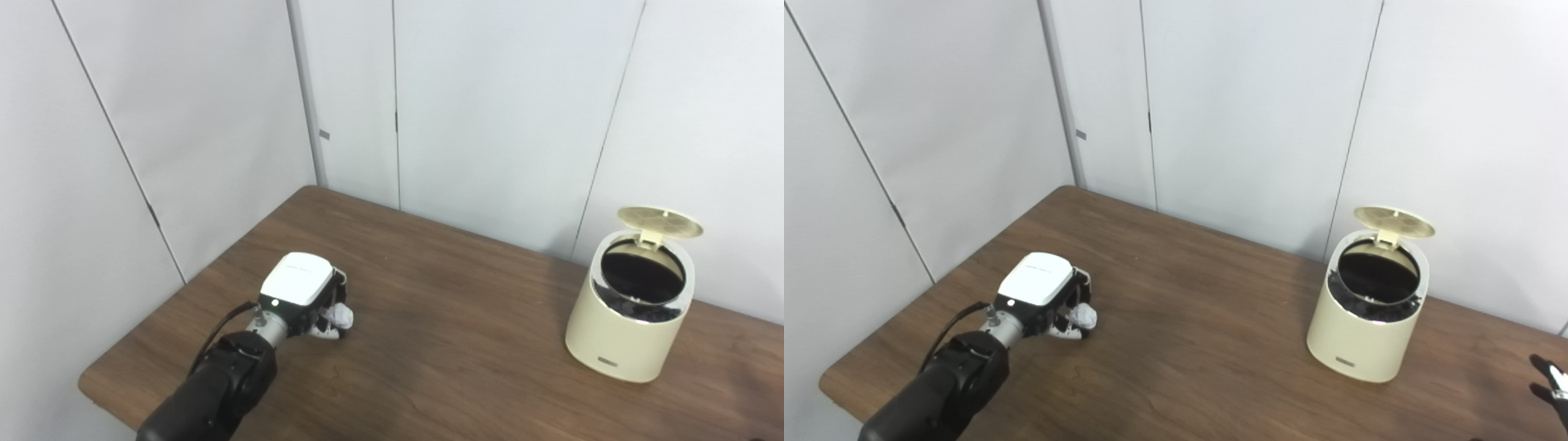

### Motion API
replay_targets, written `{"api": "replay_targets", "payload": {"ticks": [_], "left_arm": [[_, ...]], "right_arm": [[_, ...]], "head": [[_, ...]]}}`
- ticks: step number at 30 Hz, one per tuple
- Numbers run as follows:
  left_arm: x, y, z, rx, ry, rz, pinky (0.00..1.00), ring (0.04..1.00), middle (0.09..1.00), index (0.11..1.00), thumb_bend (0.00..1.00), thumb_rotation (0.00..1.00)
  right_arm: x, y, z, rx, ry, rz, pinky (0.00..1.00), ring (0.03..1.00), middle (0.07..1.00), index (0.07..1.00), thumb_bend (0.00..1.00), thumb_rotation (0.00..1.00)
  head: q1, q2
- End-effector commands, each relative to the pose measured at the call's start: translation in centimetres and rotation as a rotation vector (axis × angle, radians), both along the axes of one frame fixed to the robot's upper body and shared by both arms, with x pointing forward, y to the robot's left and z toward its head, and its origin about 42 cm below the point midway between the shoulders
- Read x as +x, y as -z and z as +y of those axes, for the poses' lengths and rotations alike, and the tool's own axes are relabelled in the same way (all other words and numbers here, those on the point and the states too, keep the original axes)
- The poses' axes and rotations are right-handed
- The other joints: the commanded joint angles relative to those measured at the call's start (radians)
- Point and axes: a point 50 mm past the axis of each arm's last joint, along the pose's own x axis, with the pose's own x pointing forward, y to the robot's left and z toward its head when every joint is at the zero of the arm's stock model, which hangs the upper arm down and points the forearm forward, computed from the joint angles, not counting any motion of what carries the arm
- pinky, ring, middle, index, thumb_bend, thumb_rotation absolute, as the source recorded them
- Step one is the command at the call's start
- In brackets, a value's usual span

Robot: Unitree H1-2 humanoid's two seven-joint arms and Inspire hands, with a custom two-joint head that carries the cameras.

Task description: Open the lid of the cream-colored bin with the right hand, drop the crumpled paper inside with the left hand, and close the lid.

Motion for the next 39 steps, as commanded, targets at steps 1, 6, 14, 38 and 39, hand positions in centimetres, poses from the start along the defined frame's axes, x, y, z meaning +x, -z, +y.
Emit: {"api": "replay_targets", "payload": {"ticks": [1,6,14,38,39], "left_arm": [[0.3,-3.3,-0.5,0.019,0.042,-0.151,0.17,0.230,0.471,0.484,0.53,0.00],[0.5,-5.9,-2.4,0.017,0.082,-0.233,0.18,0.242,0.471,0.484,0.53,0.00],[1.2,-8.3,-5.5,0.018,0.161,-0.332,0.16,0.239,0.471,0.484,0.53,0.00],[7.7,-10.6,-17.2,-0.203,0.472,-0.551,0.22,0.294,0.441,0.499,0.52,0.00],[8.1,-10.6,-17.6,-0.213,0.478,-0.556,0.23,0.308,0.431,0.509,0.52,0.00]], "right_arm": [[0.8,-2.0,-0.1,-0.005,-0.016,-0.080,0.00,0.909,0.991,0.947,0.90,0.66],[1.0,-2.0,0.2,-0.007,-0.015,-0.077,0.00,0.903,0.992,0.943,0.89,0.64],[1.0,-2.0,0.8,-0.024,-0.004,-0.087,0.00,0.935,0.988,0.947,0.82,0.53],[0.5,-2.0,3.7,-0.036,-0.016,-0.073,0.75,0.865,0.909,0.865,0.84,0.22],[0.4,-2.0,3.7,-0.039,-0.015,-0.070,0.75,0.866,0.910,0.867,0.84,0.23]], "head": [[0.001,0.001],[-0.022,-0.003],[-0.076,-0.010],[-0.357,-0.063],[-0.363,-0.062]]}}
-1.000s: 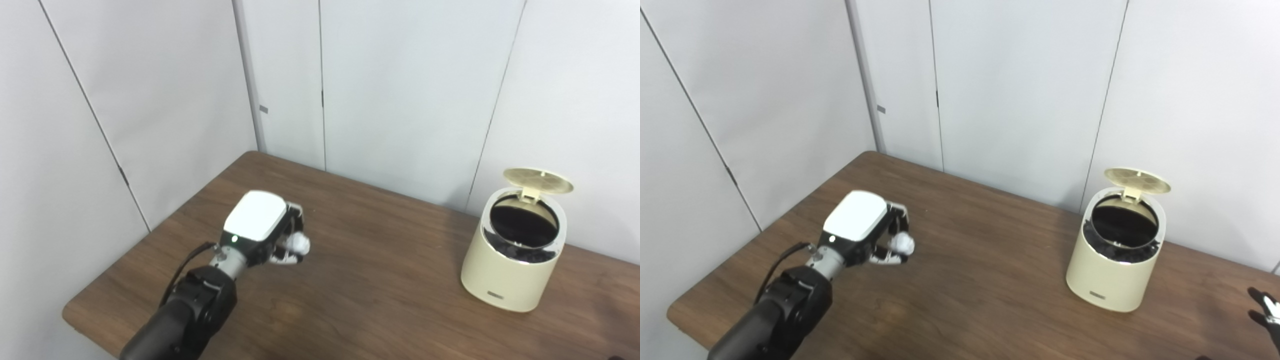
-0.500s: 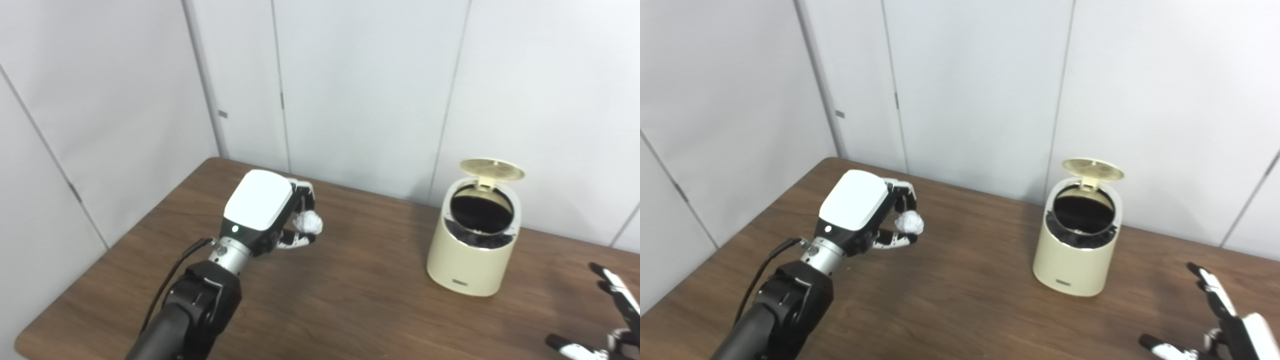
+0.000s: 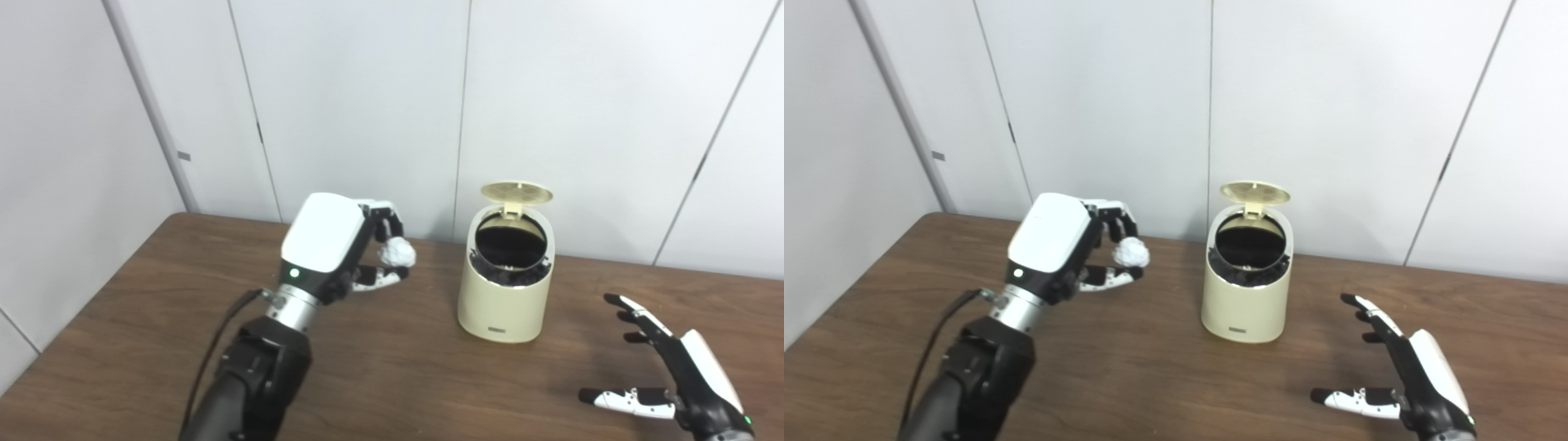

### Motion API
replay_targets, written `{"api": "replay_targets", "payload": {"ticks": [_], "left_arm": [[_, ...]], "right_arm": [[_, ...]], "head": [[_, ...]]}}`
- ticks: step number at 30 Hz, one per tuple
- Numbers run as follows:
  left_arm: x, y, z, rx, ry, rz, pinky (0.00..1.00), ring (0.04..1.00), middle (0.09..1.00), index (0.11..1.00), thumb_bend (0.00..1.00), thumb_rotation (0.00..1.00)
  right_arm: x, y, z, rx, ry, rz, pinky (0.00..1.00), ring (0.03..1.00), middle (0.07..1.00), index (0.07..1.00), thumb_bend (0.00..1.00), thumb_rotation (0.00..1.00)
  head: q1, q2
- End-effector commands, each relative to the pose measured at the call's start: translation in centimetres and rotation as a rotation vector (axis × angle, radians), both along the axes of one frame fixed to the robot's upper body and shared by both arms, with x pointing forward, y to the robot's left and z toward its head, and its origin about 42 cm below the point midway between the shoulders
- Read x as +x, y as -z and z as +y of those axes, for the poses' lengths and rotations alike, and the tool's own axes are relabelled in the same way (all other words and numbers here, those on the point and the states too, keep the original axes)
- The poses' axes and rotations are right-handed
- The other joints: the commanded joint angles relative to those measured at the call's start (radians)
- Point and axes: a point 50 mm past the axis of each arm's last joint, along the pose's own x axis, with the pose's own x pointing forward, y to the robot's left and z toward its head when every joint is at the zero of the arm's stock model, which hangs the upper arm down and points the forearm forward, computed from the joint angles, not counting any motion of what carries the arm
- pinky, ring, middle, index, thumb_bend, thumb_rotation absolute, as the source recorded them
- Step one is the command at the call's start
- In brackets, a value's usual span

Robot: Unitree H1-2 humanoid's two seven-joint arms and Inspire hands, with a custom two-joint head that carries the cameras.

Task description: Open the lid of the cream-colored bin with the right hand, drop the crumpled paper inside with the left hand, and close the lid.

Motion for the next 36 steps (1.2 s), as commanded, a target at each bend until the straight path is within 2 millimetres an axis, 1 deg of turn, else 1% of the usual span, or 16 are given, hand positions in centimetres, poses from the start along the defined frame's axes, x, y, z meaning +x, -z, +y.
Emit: {"api": "replay_targets", "payload": {"ticks": [1,4,6,8,12,14,16,21,24,26,28,36], "left_arm": [[1.1,-2.6,-0.9,-0.024,0.036,-0.123,0.25,0.322,0.434,0.511,0.52,0.00],[2.2,-3.0,-2.1,-0.066,0.066,-0.132,0.26,0.332,0.432,0.514,0.52,0.00],[2.8,-3.2,-2.7,-0.082,0.081,-0.136,0.26,0.327,0.431,0.514,0.52,0.00],[3.2,-3.3,-3.1,-0.094,0.092,-0.136,0.28,0.346,0.440,0.512,0.52,0.00],[4.5,-3.5,-4.6,-0.122,0.127,-0.146,0.28,0.364,0.439,0.514,0.52,0.00],[5.0,-3.5,-5.2,-0.132,0.135,-0.146,0.28,0.363,0.441,0.514,0.52,0.00],[5.4,-3.3,-5.9,-0.145,0.148,-0.143,0.27,0.350,0.439,0.515,0.52,0.00],[6.5,-2.8,-7.6,-0.175,0.190,-0.155,0.26,0.342,0.448,0.510,0.52,0.00],[7.0,-2.6,-8.2,-0.175,0.201,-0.162,0.26,0.340,0.449,0.509,0.52,0.00],[7.4,-2.4,-8.5,-0.171,0.204,-0.165,0.22,0.304,0.424,0.513,0.52,0.00],[7.7,-2.2,-8.9,-0.172,0.207,-0.159,0.21,0.290,0.416,0.513,0.52,0.00],[8.6,-1.5,-10.4,-0.173,0.218,-0.144,0.22,0.308,0.418,0.515,0.52,0.00]], "right_arm": [[0.3,-1.7,0.4,0.001,-0.008,-0.079,0.75,0.868,0.911,0.868,0.84,0.23],[0.2,-1.6,0.5,-0.002,-0.009,-0.071,0.77,0.879,0.921,0.877,0.83,0.25],[0.2,-1.6,0.6,0.000,-0.009,-0.071,0.78,0.883,0.922,0.878,0.83,0.24],[0.2,-1.6,0.8,0.005,-0.010,-0.071,0.79,0.886,0.922,0.879,0.83,0.23],[0.3,-1.6,1.2,0.023,-0.018,-0.067,0.80,0.897,0.929,0.884,0.82,0.21],[0.3,-1.6,1.4,0.022,-0.017,-0.068,0.80,0.894,0.929,0.885,0.82,0.21],[0.5,-1.5,1.6,0.020,-0.015,-0.068,0.78,0.891,0.927,0.883,0.82,0.21],[0.6,-1.3,2.2,0.017,-0.010,-0.064,0.78,0.894,0.928,0.884,0.82,0.22],[0.6,-1.3,2.4,0.017,-0.007,-0.066,0.77,0.892,0.930,0.886,0.82,0.22],[0.5,-1.3,2.6,0.016,-0.005,-0.067,0.78,0.893,0.933,0.888,0.82,0.21],[0.5,-1.3,2.7,0.016,-0.003,-0.068,0.78,0.895,0.936,0.889,0.81,0.22],[0.5,-1.4,2.8,0.002,0.012,-0.067,0.74,0.882,0.934,0.885,0.81,0.25]], "head": [[-0.005,-0.002],[-0.020,-0.005],[-0.031,-0.008],[-0.039,-0.009],[-0.059,-0.015],[-0.066,-0.018],[-0.081,-0.031],[-0.110,-0.040],[-0.129,-0.043],[-0.141,-0.047],[-0.156,-0.051],[-0.171,-0.051]]}}
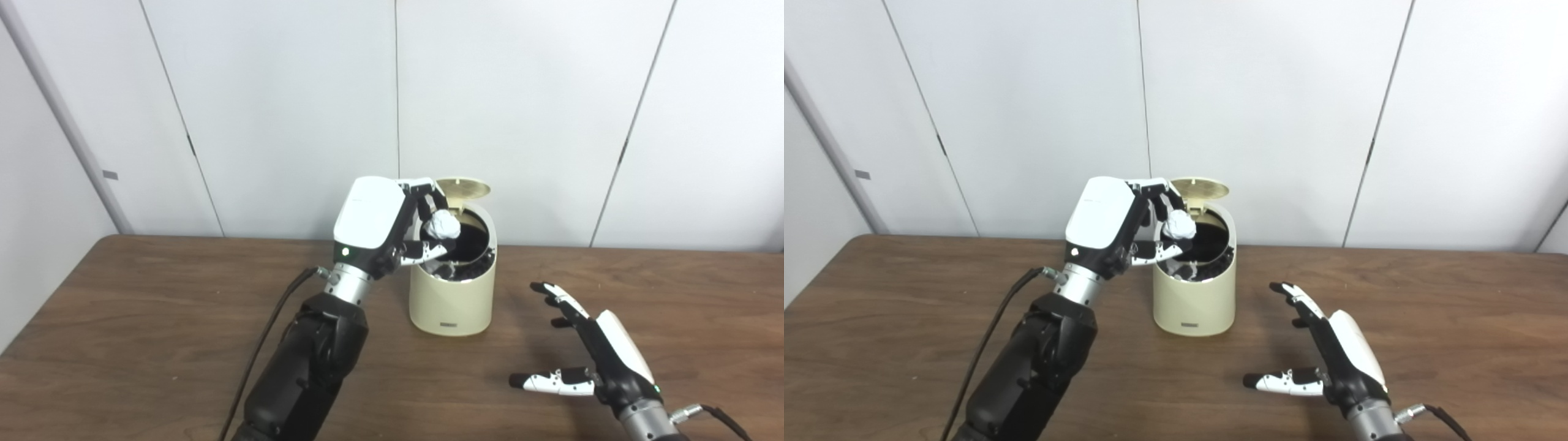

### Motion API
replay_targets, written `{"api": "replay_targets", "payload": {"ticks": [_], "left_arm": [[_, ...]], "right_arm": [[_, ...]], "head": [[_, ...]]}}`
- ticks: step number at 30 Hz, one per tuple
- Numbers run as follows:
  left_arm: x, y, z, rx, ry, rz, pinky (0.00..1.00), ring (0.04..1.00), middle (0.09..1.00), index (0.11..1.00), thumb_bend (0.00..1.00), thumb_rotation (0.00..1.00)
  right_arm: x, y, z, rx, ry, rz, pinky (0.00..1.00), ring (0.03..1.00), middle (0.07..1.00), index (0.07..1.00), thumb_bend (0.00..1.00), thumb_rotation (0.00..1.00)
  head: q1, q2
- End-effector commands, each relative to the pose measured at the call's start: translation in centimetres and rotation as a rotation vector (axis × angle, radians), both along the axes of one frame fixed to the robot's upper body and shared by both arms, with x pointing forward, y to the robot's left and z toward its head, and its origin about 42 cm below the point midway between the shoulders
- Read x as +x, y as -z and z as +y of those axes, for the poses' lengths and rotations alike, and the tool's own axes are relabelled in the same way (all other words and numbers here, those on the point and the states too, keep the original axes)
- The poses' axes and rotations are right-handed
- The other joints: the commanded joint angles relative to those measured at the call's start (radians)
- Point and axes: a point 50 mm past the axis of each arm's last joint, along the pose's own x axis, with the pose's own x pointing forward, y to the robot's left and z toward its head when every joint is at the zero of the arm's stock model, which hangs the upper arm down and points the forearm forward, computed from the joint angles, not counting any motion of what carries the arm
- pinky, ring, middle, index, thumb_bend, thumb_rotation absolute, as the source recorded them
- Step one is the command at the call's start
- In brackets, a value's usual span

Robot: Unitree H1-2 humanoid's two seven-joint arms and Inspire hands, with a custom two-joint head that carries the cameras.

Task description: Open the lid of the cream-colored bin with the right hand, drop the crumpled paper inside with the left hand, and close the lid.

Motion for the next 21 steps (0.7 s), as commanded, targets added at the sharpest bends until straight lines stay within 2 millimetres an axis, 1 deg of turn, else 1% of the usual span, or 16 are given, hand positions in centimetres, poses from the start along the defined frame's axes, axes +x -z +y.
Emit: {"api": "replay_targets", "payload": {"ticks": [1,2,4,8,12,18,19,21], "left_arm": [[0.7,-2.9,-1.2,-0.020,0.022,-0.104,0.22,0.310,0.417,0.515,0.52,0.00],[0.8,-2.8,-1.3,-0.016,0.022,-0.102,0.22,0.306,0.445,0.500,0.52,0.00],[1.0,-2.6,-1.5,-0.008,0.022,-0.101,0.21,0.294,0.465,0.488,0.53,0.00],[1.7,-2.0,-2.0,0.018,0.018,-0.114,0.17,0.244,0.471,0.484,0.53,0.00],[2.3,-1.5,-2.1,0.050,0.007,-0.119,0.16,0.234,0.471,0.484,0.53,0.00],[3.0,-0.9,-2.2,0.105,-0.017,-0.138,0.17,0.265,0.474,0.485,0.53,0.00],[3.0,-0.9,-2.2,0.113,-0.024,-0.144,0.18,0.274,0.444,0.500,0.52,0.00],[3.1,-0.8,-2.2,0.126,-0.038,-0.149,0.20,0.308,0.433,0.514,0.52,0.00]], "right_arm": [[0.5,-2.2,0.5,0.009,-0.007,-0.091,0.73,0.881,0.934,0.885,0.81,0.25],[0.5,-2.2,0.5,0.009,-0.007,-0.093,0.73,0.881,0.934,0.885,0.81,0.25],[0.5,-2.2,0.4,0.009,-0.007,-0.100,0.73,0.877,0.933,0.884,0.81,0.25],[0.5,-2.3,0.3,0.007,-0.002,-0.103,0.73,0.873,0.929,0.881,0.82,0.24],[0.4,-2.3,0.2,0.013,-0.001,-0.109,0.74,0.874,0.926,0.878,0.82,0.23],[0.3,-2.2,0.2,0.011,-0.002,-0.109,0.74,0.875,0.926,0.879,0.82,0.24],[0.2,-2.2,0.2,0.010,-0.001,-0.107,0.74,0.873,0.926,0.878,0.82,0.24],[0.2,-2.2,0.2,0.009,0.000,-0.105,0.73,0.872,0.926,0.875,0.82,0.24]], "head": [[-0.004,0.001],[-0.004,0.001],[-0.006,0.001],[-0.008,0.002],[-0.007,0.003],[-0.004,0.006],[-0.004,0.006],[-0.004,0.006]]}}
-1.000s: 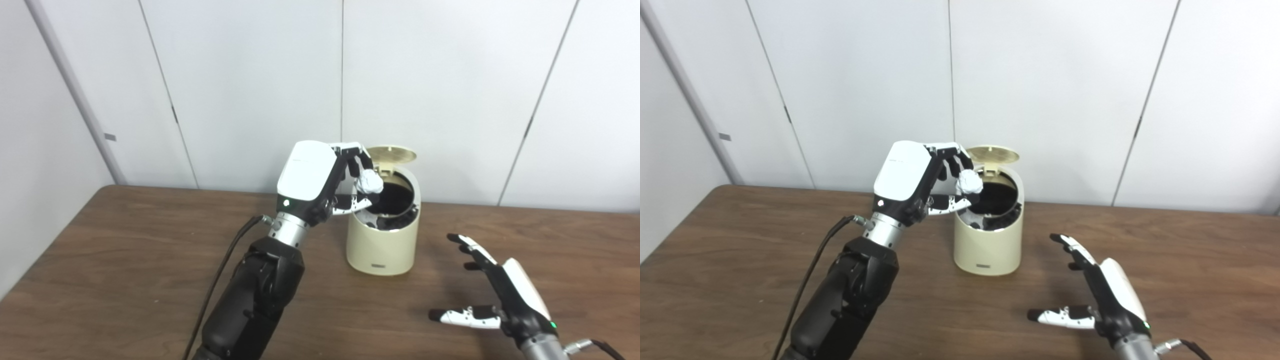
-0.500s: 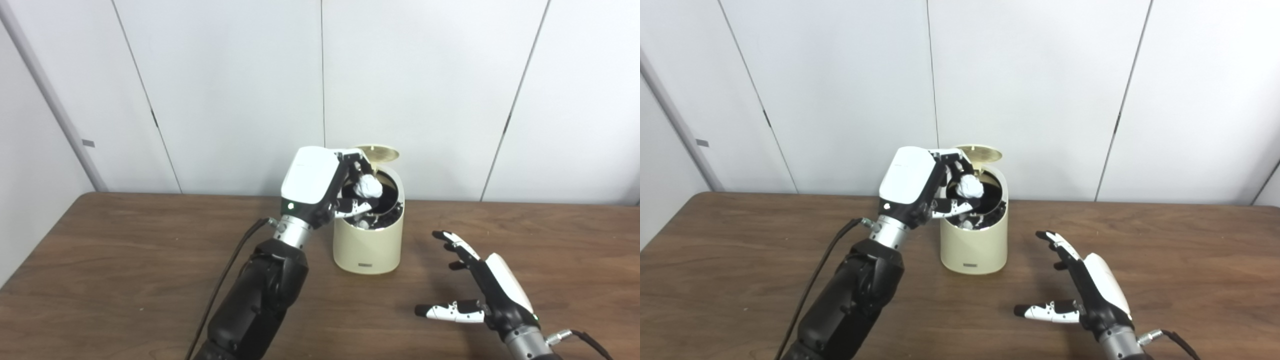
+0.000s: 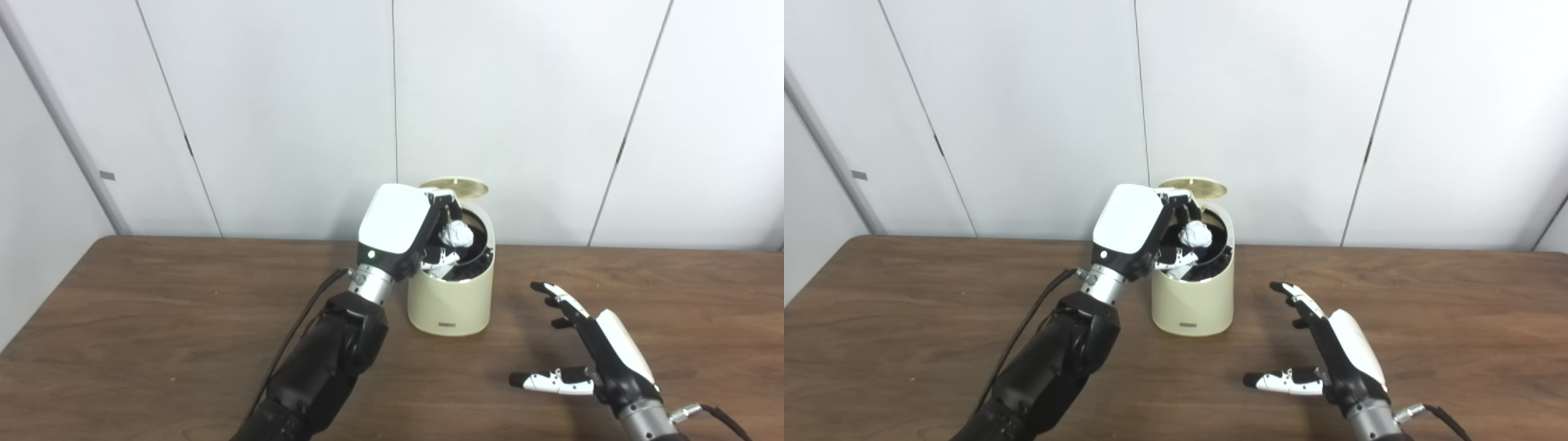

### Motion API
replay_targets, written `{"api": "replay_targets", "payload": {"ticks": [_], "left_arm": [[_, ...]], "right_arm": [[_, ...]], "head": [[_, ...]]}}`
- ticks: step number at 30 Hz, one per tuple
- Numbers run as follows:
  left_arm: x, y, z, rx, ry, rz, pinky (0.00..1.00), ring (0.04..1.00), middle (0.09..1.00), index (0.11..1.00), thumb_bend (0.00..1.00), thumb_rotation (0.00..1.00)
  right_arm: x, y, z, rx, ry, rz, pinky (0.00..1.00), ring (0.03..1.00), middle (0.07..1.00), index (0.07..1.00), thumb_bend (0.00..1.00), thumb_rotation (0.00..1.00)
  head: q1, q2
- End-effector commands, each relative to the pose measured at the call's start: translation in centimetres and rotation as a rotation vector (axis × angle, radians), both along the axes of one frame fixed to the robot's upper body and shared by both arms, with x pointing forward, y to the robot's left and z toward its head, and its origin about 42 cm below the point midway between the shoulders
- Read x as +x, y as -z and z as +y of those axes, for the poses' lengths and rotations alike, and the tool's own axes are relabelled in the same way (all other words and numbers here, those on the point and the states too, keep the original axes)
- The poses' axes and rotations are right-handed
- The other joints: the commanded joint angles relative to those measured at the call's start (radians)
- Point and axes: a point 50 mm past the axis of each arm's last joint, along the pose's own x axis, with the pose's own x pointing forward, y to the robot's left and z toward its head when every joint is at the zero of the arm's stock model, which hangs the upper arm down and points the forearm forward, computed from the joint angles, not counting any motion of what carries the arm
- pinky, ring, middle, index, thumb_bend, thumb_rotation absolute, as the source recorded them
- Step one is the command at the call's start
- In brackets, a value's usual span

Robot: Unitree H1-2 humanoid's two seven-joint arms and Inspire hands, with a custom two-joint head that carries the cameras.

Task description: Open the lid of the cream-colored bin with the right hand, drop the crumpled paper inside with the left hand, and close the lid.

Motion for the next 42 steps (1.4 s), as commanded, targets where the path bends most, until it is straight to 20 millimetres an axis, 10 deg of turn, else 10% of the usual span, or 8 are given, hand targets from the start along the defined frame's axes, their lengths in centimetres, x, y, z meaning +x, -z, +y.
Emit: {"api": "replay_targets", "payload": {"ticks": [1,17,19,22,42], "left_arm": [[0.6,-2.7,-0.4,-0.002,-0.012,-0.095,0.21,0.324,0.438,0.518,0.52,0.00],[0.0,-2.6,0.0,0.045,-0.083,-0.052,0.34,0.476,0.591,0.498,0.52,0.07],[-0.1,-2.7,0.0,0.046,-0.082,-0.047,0.34,0.478,0.596,0.606,0.80,0.16],[-0.2,-2.7,0.0,0.046,-0.078,-0.038,0.35,0.483,0.599,0.633,0.88,0.18],[-0.4,-3.1,0.3,0.039,-0.058,-0.025,0.36,0.486,0.597,0.638,0.90,0.24]], "right_arm": [[0.2,-2.0,0.3,0.007,-0.006,-0.092,0.73,0.871,0.925,0.874,0.82,0.25],[-0.2,-2.0,0.2,0.009,-0.010,-0.082,0.75,0.882,0.928,0.869,0.82,0.24],[-0.2,-2.0,0.1,0.008,-0.011,-0.079,0.75,0.886,0.930,0.870,0.82,0.25],[-0.2,-2.0,0.1,0.010,-0.007,-0.074,0.76,0.886,0.929,0.870,0.82,0.25],[-0.1,-2.0,0.1,0.019,-0.005,-0.077,0.75,0.888,0.932,0.873,0.82,0.25]], "head": [[0.002,0.003],[0.011,0.020],[0.014,0.024],[0.014,0.024],[0.020,0.034]]}}
